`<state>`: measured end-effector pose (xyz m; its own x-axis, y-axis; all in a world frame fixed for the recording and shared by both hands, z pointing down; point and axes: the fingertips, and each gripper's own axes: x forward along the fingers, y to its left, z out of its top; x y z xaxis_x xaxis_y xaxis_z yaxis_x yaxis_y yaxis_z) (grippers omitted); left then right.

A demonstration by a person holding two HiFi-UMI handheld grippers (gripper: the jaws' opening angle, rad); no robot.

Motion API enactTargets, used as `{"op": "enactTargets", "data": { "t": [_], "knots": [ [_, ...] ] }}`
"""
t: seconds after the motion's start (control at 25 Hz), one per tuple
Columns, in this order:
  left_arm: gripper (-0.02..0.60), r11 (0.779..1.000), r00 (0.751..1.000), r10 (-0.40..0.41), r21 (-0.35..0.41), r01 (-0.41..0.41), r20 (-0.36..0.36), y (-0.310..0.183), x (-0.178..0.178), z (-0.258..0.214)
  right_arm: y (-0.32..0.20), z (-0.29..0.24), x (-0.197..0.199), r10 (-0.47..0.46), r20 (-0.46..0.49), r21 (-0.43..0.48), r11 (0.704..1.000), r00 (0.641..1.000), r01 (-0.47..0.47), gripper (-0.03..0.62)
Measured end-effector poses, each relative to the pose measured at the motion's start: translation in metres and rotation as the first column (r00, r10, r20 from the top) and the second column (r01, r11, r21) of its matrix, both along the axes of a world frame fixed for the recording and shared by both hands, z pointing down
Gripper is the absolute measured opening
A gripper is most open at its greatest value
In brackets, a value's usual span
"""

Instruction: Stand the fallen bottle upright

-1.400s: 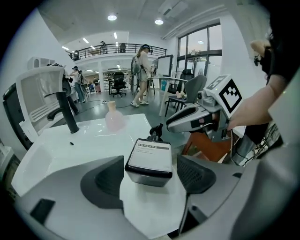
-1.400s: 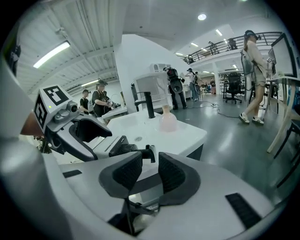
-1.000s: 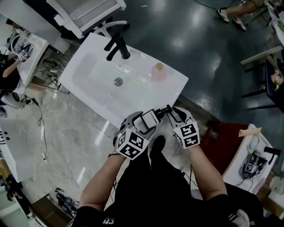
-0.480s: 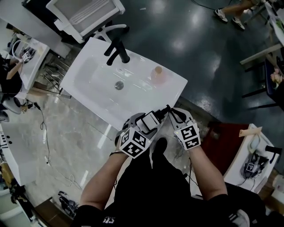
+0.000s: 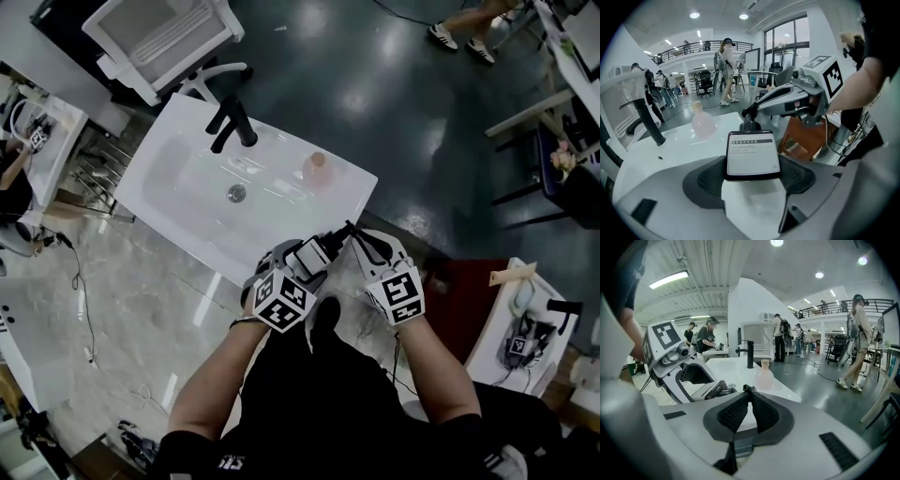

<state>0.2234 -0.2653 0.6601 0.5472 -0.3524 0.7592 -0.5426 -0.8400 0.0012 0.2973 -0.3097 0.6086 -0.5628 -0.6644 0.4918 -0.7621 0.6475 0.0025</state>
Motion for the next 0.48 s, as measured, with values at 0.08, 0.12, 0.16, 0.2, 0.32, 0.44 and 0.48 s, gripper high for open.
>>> {"op": "enactTargets", "data": {
  "t": [0.08,0.12,0.16,0.2,0.32,0.44,0.48],
  "knots": [
    [0.348,1.000,1.000,-0.008,0.002,0.009,-0.016,0.000,-0.001,0.000,0.002,-0.005,-0.004,-0.009,0.005,0.002,1.000,1.000,0.009,0.020],
    [0.348,1.000,1.000,-0.013,0.004,0.013,-0.022,0.000,-0.002,-0.001,0.002,-0.005,-0.005,-0.010,0.004,0.001,1.000,1.000,0.010,0.017],
    [0.348,1.000,1.000,-0.016,0.006,0.016,-0.027,0.000,-0.002,-0.001,0.002,-0.005,-0.006,-0.008,0.003,-0.001,1.000,1.000,0.008,0.017],
    [0.348,1.000,0.999,-0.017,0.008,0.018,-0.032,0.000,-0.002,-0.001,0.001,-0.003,-0.005,-0.004,0.002,-0.005,1.000,1.000,0.004,0.017],
    [0.348,1.000,0.999,-0.019,0.003,0.019,-0.050,-0.003,-0.001,-0.002,-0.004,0.003,-0.004,0.010,-0.003,-0.021,1.000,1.000,-0.010,0.015],
    [0.348,1.000,0.998,-0.022,-0.011,0.021,-0.060,-0.006,-0.001,-0.002,-0.009,0.011,-0.003,0.023,0.007,-0.042,0.999,1.000,-0.022,0.015],
    [0.348,1.000,0.998,-0.021,-0.015,0.020,-0.060,-0.007,0.000,-0.001,-0.011,0.015,-0.001,0.027,0.010,-0.050,0.998,1.000,-0.027,0.015]
  ]
}}
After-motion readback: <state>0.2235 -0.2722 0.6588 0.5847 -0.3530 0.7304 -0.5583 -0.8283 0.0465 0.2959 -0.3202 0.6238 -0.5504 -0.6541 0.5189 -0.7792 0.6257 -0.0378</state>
